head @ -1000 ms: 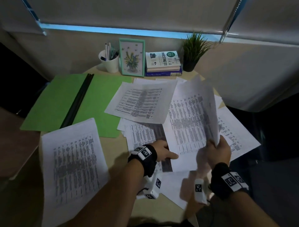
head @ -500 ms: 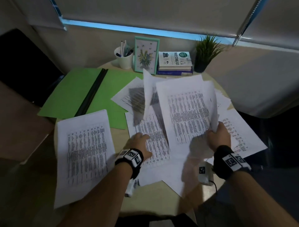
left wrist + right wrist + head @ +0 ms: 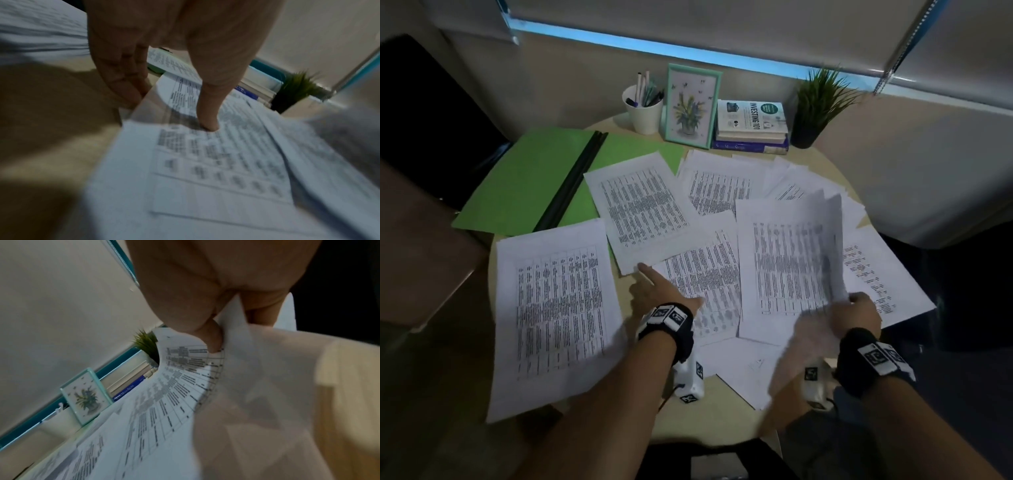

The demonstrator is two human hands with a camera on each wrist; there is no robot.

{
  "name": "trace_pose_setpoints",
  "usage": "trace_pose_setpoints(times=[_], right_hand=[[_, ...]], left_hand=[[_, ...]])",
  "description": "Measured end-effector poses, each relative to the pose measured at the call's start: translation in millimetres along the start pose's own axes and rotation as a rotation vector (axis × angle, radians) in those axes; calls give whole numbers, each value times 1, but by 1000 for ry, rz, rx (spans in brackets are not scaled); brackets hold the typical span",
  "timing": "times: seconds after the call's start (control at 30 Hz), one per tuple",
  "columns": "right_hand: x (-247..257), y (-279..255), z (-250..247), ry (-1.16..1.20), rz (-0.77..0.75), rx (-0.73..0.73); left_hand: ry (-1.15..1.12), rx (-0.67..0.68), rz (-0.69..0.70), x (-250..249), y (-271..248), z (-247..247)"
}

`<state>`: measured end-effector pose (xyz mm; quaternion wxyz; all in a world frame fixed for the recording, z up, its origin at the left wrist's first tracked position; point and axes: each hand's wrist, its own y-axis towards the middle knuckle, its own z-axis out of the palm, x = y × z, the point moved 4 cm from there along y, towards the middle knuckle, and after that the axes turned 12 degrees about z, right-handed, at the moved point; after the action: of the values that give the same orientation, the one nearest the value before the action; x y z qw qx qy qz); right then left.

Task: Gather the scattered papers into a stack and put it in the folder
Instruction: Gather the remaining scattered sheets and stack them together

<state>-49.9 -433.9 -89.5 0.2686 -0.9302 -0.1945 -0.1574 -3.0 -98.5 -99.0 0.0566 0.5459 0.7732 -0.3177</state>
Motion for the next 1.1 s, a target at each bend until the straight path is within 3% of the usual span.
trace_pose_setpoints(times=[0.27, 0.4, 0.63, 0.8, 0.9, 0.97, 1.1], right_hand=[[25, 0, -28, 266, -192, -54], [31, 11, -30, 314, -220, 47], [12, 8, 7, -75, -115, 278], [5, -7, 29, -359, -74, 453], [6, -14, 30, -528, -48, 563], [12, -17, 24, -527, -28, 593], [40, -7, 2, -269, -12, 605]], left_hand=[[-183, 8, 37, -13, -12, 25], [-272, 165, 98, -12, -19, 33], [-352, 180, 31, -6, -13, 23], [-412, 288, 14, -18, -20, 14], [-416, 305, 88, -34, -27, 11], [-347, 311, 140, -49, -33, 5], [-401, 321, 275, -68, -32, -15]])
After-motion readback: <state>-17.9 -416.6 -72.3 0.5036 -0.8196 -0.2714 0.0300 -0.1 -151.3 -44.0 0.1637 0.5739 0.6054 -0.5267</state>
